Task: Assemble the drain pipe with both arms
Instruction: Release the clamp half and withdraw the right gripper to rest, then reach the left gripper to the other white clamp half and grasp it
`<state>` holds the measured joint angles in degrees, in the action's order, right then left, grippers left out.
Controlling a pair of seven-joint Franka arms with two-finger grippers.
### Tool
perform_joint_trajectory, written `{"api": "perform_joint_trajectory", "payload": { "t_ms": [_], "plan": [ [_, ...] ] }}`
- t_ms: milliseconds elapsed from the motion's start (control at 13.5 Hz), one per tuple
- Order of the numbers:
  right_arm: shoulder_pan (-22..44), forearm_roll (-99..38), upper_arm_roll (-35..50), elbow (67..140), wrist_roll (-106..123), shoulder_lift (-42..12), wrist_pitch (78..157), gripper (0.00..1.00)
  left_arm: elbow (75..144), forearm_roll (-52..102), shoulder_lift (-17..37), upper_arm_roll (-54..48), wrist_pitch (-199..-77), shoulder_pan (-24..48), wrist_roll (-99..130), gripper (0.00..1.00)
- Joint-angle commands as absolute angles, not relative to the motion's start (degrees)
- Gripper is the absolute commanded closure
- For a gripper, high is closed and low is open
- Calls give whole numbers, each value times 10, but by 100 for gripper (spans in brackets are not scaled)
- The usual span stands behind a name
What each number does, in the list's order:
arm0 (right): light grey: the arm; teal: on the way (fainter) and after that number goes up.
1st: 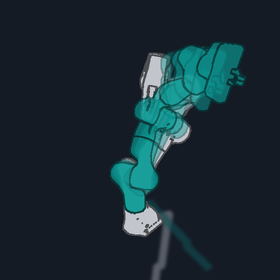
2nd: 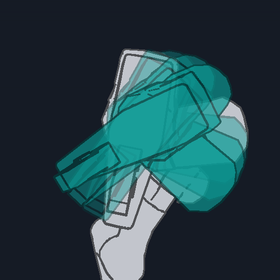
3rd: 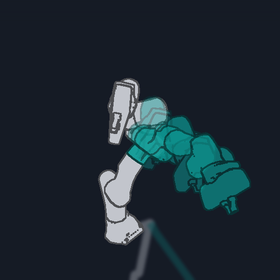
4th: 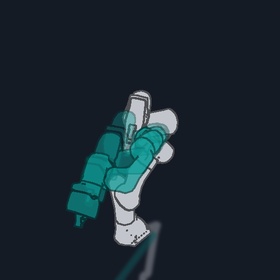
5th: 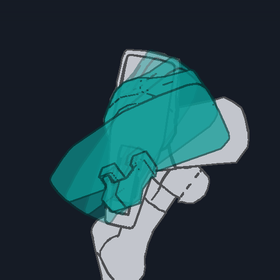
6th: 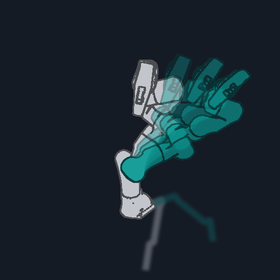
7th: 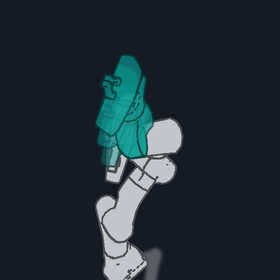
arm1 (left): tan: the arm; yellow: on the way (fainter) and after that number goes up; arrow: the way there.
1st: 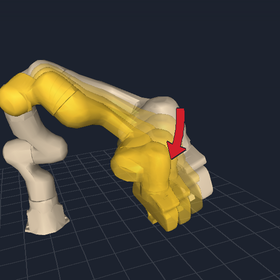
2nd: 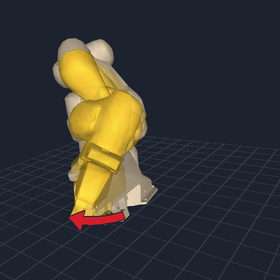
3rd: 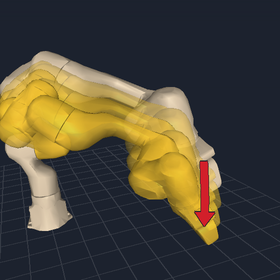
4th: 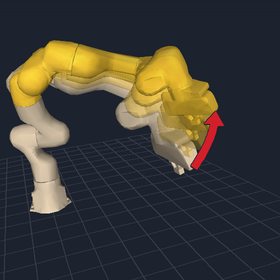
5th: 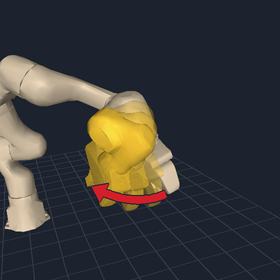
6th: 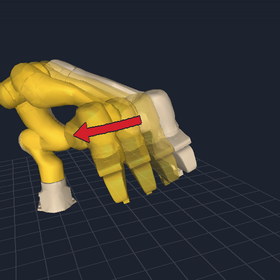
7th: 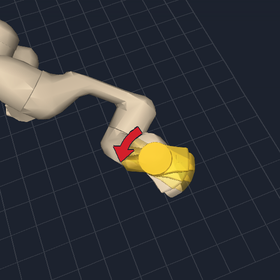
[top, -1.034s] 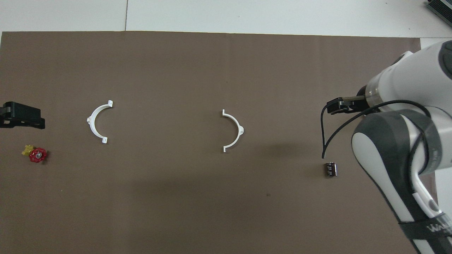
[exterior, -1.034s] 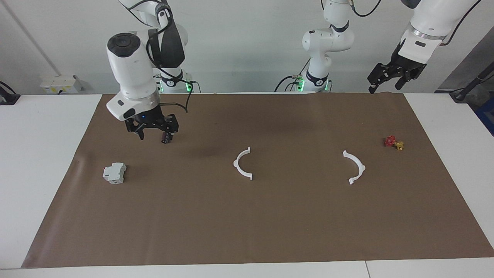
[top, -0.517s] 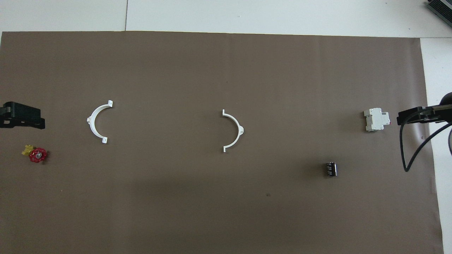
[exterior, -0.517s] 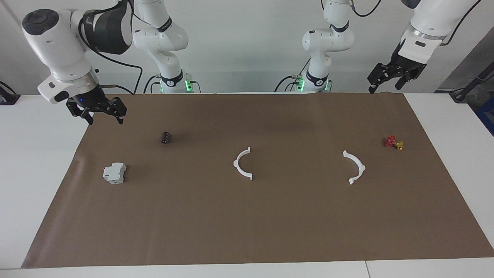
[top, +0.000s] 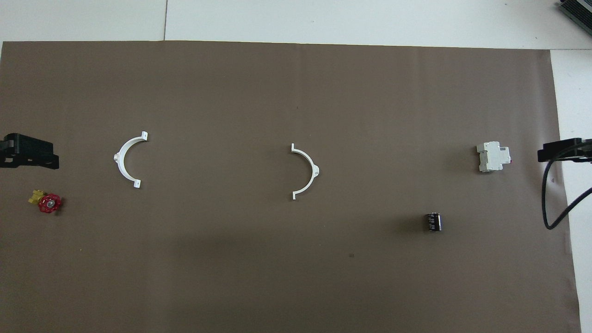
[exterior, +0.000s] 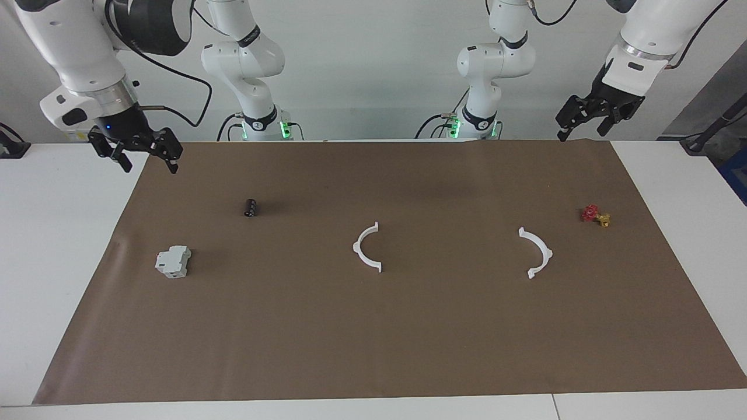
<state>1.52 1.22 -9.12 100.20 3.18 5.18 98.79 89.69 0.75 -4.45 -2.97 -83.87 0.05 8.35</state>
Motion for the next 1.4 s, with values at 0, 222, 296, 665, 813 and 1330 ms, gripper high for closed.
{"api": "perform_joint_trajectory", "payload": {
  "t_ms": [0,222,296,665,813,1330],
  "plan": [
    [7,-12,-91,992,-12,65,981,0,906,13,-54,-31,-840,-4,85,0],
    [11,-25,-84,969,-16,60,927,0,906,13,-54,-31,-840,-4,85,0],
    [11,-25,-78,963,-17,57,916,0,906,13,-54,-31,-840,-4,86,0],
    [20,-55,-75,896,-18,-6,857,0,906,13,-54,-31,-840,-4,86,0],
    [19,-54,-75,910,-18,-4,881,0,906,13,-54,-31,-840,-4,85,0],
    [16,-48,-76,923,-17,2,890,0,918,16,-67,-39,-789,13,83,0]
  ]
}}
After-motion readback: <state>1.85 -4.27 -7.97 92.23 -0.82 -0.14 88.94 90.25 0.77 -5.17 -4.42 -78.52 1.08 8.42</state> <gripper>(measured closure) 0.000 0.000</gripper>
